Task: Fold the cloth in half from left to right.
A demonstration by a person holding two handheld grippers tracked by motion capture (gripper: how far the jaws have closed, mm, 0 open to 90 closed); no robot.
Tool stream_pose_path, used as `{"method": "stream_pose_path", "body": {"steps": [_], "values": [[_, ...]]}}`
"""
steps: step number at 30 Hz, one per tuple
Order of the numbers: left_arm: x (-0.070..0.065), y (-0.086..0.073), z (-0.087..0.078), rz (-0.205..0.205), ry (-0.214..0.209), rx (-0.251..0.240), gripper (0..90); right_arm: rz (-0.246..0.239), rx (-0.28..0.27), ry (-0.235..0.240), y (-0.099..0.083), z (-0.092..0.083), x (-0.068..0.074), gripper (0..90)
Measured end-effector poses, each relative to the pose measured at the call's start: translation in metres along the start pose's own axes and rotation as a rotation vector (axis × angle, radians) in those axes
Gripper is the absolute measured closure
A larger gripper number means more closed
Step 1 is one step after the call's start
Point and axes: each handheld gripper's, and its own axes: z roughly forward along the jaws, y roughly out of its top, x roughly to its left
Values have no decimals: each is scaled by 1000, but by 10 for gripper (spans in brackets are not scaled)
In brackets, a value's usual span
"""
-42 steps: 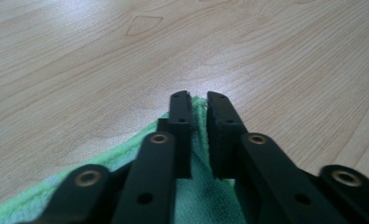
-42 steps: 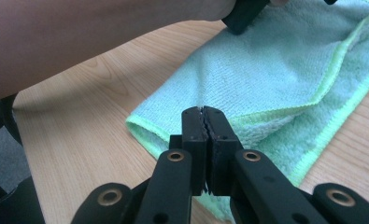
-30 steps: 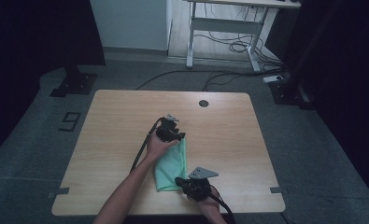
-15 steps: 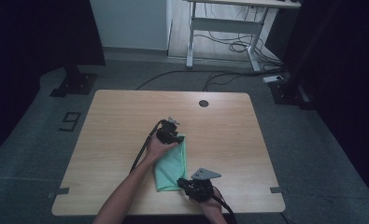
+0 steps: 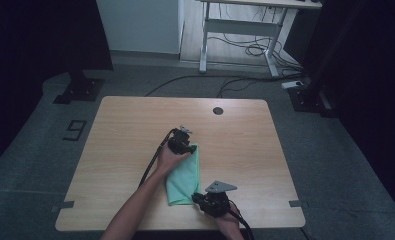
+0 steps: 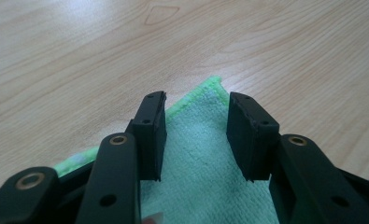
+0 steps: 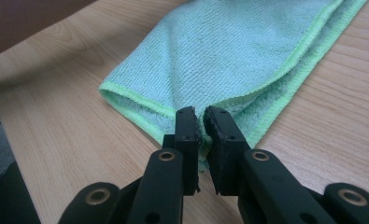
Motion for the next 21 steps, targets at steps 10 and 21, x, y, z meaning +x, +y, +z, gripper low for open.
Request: {"method": "stream_pose_path", "body": {"steps": [10,21], "values": [[-2,-7,-40,47,-14,-45,570,-32,-56,-88,1,-16,2,609],[14,-28,-50,59,5,15,546,-112,-76,-58,30,-5,10,594]]}}
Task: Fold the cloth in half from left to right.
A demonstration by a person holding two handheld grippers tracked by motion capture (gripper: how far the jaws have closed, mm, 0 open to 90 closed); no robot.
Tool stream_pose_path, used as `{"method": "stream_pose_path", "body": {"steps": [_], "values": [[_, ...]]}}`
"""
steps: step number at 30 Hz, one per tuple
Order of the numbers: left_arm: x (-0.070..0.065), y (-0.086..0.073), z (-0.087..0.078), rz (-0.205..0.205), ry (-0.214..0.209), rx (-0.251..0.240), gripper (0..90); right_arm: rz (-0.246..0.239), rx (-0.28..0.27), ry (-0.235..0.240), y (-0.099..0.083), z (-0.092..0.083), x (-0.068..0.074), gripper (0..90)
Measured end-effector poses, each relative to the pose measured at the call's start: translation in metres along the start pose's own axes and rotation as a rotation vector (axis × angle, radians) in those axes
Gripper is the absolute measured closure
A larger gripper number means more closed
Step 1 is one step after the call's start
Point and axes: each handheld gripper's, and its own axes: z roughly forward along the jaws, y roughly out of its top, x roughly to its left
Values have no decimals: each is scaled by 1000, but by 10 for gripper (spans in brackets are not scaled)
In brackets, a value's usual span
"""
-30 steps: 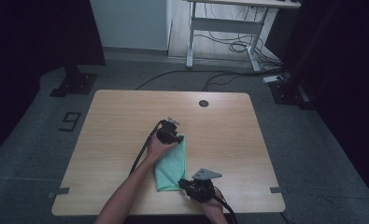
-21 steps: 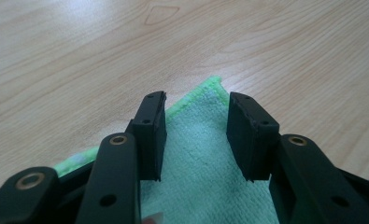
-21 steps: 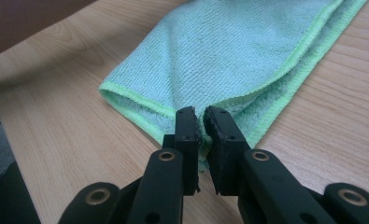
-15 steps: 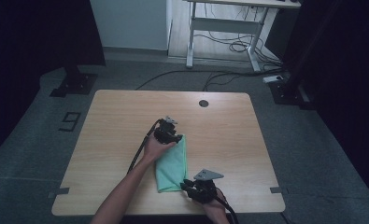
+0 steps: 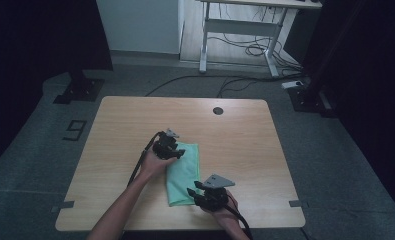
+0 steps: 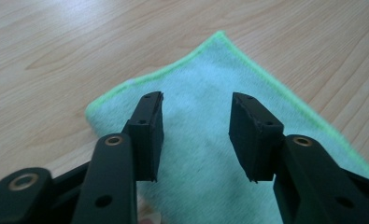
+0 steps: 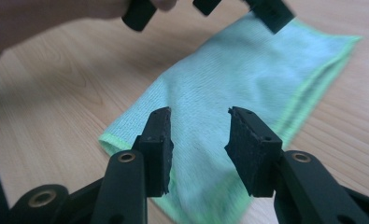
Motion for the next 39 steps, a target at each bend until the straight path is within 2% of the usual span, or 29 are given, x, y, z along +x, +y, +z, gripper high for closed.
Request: {"method": "stream_pose_path", "body": {"steps": [3,4,5,13,19,27,39], "values": [[5,-4,-2,5,4,-2,537,-10,60,19,1,18,-3,594],[5,-4,-2,5,4,-2,539,-10,60,19,1,18,-3,594],[8,-7,-3,2,3,2,539,12,94,25,-2,27,-8,593],[14,-17,8,-8,9,35,538,36,141,30,-8,32,-11,571],[13,-17,14,-18,8,15,554,40,139,35,-9,31,-14,584],[8,-10,21,-25,7,6,555,49,126,24,-13,26,-27,597],[-9,5,36,-17,-7,7,553,45,119,-12,-22,8,-43,596]]}}
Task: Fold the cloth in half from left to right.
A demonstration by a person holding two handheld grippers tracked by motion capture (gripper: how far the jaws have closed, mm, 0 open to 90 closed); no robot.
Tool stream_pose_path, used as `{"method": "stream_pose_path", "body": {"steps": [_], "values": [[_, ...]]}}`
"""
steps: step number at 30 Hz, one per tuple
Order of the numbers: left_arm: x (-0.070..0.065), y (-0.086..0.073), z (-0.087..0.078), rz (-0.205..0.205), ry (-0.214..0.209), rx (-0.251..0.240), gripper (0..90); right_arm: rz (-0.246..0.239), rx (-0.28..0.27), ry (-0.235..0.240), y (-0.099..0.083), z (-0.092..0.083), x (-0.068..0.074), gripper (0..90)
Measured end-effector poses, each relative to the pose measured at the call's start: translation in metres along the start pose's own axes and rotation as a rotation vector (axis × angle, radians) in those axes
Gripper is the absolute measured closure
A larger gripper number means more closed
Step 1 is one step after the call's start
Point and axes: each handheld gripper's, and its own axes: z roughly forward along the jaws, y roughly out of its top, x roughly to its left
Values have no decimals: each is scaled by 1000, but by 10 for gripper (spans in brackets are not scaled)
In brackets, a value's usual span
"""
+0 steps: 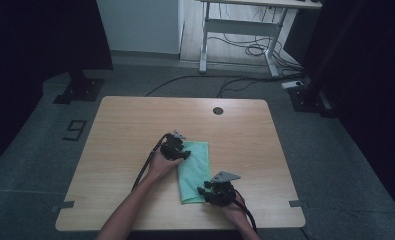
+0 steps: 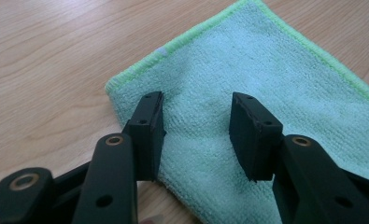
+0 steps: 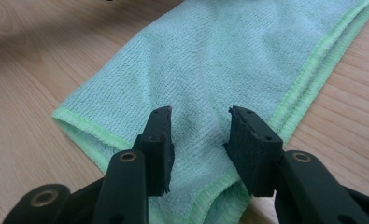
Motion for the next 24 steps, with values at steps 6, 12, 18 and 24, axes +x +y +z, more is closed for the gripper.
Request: {"method": "stream_pose_path", "body": {"steps": [6,12,18,24], "values": [[0,2,2,-9,-6,0,552,-10,4,-19,1,-3,0,566],[-1,1,1,-8,-1,-3,550,-61,-69,0,12,-22,13,579],[-1,0,1,-10,-1,-4,551,-132,-71,100,18,-20,40,594],[-1,0,1,-10,-2,-7,551,-159,-31,125,12,-7,46,579]]}}
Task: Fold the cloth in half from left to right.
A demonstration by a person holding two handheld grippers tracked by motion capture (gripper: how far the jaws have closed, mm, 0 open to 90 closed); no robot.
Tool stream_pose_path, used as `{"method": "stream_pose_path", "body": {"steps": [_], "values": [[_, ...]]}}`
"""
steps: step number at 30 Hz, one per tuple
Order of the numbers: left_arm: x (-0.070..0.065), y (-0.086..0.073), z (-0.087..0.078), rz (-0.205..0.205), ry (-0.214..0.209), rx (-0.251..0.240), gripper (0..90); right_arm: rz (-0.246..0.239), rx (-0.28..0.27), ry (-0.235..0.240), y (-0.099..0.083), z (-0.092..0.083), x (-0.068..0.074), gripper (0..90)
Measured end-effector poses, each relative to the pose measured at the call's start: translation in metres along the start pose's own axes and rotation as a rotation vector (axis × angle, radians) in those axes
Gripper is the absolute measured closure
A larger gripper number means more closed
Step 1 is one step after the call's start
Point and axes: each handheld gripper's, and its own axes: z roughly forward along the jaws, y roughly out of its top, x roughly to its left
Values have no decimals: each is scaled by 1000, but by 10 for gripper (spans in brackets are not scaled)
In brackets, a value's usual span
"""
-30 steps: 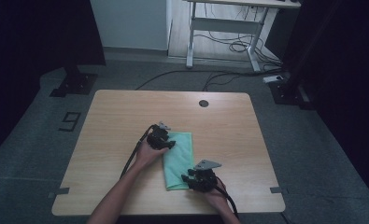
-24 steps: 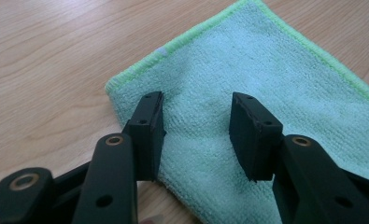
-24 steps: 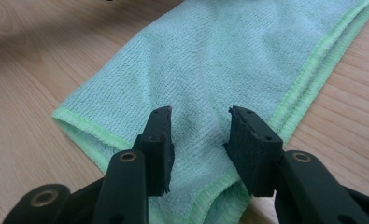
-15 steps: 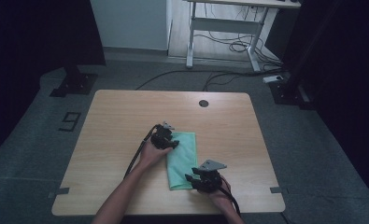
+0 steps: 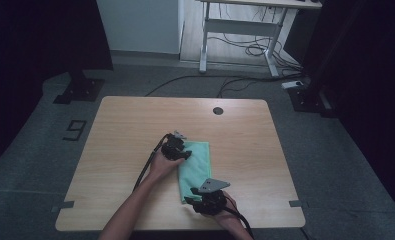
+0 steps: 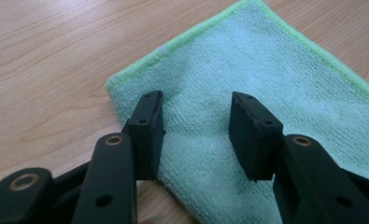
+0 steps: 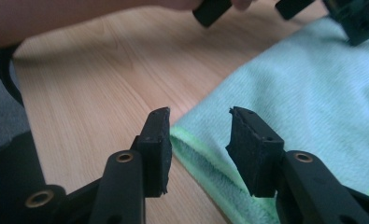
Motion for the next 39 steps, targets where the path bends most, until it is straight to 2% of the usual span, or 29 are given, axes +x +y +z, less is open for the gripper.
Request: {"method": "stream_pose_path", "body": {"steps": [12,16,18,19,22,27,39], "values": [[0,0,0,-4,-1,0,551,-13,46,-5,-9,18,-7,553],[0,-1,0,-6,-2,-2,550,-26,48,-29,-11,19,-6,639],[0,-1,0,-7,-2,-2,551,-11,42,-37,-11,19,-7,695],[0,-1,0,-7,-2,-2,551,-11,42,-37,-11,19,-7,695],[0,-1,0,-12,-2,-5,550,-26,43,-56,-11,20,-4,770],[0,-1,0,-14,-3,-6,551,-18,40,-45,-11,19,-4,838],[0,-2,-1,-23,-7,-7,551,-33,20,7,-9,14,4,846]]}}
